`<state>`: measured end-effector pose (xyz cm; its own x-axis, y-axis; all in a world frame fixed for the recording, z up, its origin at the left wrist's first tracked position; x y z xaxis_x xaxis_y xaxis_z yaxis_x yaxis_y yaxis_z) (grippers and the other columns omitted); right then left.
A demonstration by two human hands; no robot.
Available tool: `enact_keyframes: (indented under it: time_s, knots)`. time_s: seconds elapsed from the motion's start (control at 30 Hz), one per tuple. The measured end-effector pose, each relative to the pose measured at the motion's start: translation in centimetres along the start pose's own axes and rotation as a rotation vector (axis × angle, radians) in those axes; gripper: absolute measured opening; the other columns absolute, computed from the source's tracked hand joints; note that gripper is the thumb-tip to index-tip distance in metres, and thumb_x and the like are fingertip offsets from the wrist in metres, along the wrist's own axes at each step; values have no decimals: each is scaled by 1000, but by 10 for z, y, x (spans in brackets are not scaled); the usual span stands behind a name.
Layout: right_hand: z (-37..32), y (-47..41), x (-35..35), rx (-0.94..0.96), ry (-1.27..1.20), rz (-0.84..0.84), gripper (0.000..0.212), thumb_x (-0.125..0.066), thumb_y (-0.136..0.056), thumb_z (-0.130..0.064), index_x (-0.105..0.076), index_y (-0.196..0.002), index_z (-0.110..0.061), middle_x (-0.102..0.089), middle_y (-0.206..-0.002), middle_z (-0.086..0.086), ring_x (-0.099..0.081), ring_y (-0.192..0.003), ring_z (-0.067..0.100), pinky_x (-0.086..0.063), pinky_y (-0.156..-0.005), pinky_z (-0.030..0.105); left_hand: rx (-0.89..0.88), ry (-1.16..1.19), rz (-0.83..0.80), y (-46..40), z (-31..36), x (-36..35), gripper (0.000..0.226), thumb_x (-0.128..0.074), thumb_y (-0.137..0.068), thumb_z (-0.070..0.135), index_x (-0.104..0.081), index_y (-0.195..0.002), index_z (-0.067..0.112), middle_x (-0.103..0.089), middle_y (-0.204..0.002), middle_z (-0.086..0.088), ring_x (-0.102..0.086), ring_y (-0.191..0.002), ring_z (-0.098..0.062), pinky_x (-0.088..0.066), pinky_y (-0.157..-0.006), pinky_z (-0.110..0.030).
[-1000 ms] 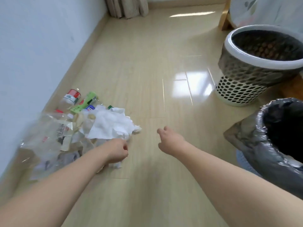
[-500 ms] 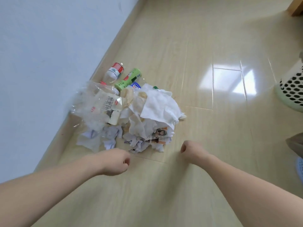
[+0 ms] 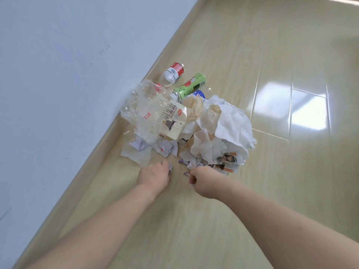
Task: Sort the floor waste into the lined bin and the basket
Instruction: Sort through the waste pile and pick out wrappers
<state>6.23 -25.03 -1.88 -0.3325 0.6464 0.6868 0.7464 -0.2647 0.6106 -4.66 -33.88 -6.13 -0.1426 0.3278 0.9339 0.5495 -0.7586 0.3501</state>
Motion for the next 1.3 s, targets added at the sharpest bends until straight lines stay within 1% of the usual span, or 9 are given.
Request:
enact_keyframes:
  time_s: [0.2, 0.27, 0.4, 0.63, 0.77, 0.9, 1.0, 1.13, 1.3]
  knots:
    - [35, 38, 30, -73, -8, 45, 21, -48, -92, -11, -62, -106, -14, -60, -115, 3, -55, -102, 21, -47, -83, 28, -83, 575, -172, 27, 19, 38, 24, -46, -96, 34, -49, -75, 23, -58, -80, 0, -55, -75, -23, -37, -59, -31]
    - [57, 62, 61, -90, -28, 130, 18, -49, -92, -12, -63, -102, -13, -62, -110, 3, -56, -101, 22, -46, -83, 27, -180, 596, -202, 29, 49, 80, 29, -47, -95, 32, -39, -69, 24, -54, -73, 4, -51, -66, -17, -34, -55, -30]
    - [126, 139, 134, -218, -190, 306, 10, -51, -90, -14, -61, -87, -12, -59, -71, -1, -56, -62, 17, -45, -59, 24, -417, 474, -174, 31, 150, 173, 27, -44, -92, 23, -37, -66, 21, -48, -69, 3, -44, -66, -18, -29, -53, -27]
    - [297, 349, 203, -531, -280, 691, 15, -53, -85, -9, -63, -76, -16, -61, -71, -1, -58, -68, 18, -45, -62, 24, -638, 733, -165, 64, 393, 287, 24, -48, -90, 25, -62, -89, 5, -64, -81, -5, -54, -65, -16, -42, -57, -22]
    - [385, 446, 157, -761, -331, 748, 20, -51, -86, -7, -71, -84, -6, -70, -90, 9, -64, -82, 23, -50, -63, 24, -758, 674, -215, 111, 534, 270, 22, -47, -91, 21, -62, -91, 4, -66, -87, -12, -57, -70, -19, -47, -63, -29]
    - [436, 489, 105, -878, -382, 780, 21, -56, -91, -14, -70, -102, -4, -69, -103, 11, -63, -96, 26, -52, -85, 34, -797, 457, -226, 134, 614, 226, 30, -50, -92, 33, -58, -101, 5, -65, -102, -12, -59, -89, -26, -44, -70, -30]
    - [449, 488, 96, -874, -417, 760, 30, -58, -92, -20, -63, -114, -2, -66, -109, 12, -62, -95, 24, -52, -84, 33, -765, 361, -144, 124, 619, 233, 33, -55, -86, 30, -55, -114, 12, -60, -108, -5, -58, -100, -25, -50, -80, -34]
    - [423, 461, 128, -748, -383, 795, 23, -53, -95, -20, -65, -112, -9, -66, -111, 9, -58, -89, 19, -46, -78, 25, -705, 319, -33, 88, 568, 272, 22, -49, -88, 20, -62, -102, 9, -65, -104, -9, -61, -96, -27, -51, -78, -33]
    - [323, 336, 173, -472, -274, 711, 32, -50, -90, -16, -59, -121, -15, -60, -120, 3, -57, -107, 21, -46, -86, 28, -541, 206, -34, 40, 400, 285, 27, -47, -92, 20, -65, -111, 14, -64, -110, -2, -57, -94, -20, -47, -81, -27]
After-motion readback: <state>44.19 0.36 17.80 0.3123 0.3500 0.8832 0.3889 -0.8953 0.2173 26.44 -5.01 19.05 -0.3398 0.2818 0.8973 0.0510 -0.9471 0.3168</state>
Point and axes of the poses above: each hand's wrist, its own y-axis away from the middle knuckle, its own x-axis out of the back of the hand, z = x × y, the point moved 6 cm from there along -y, towards the middle knuckle
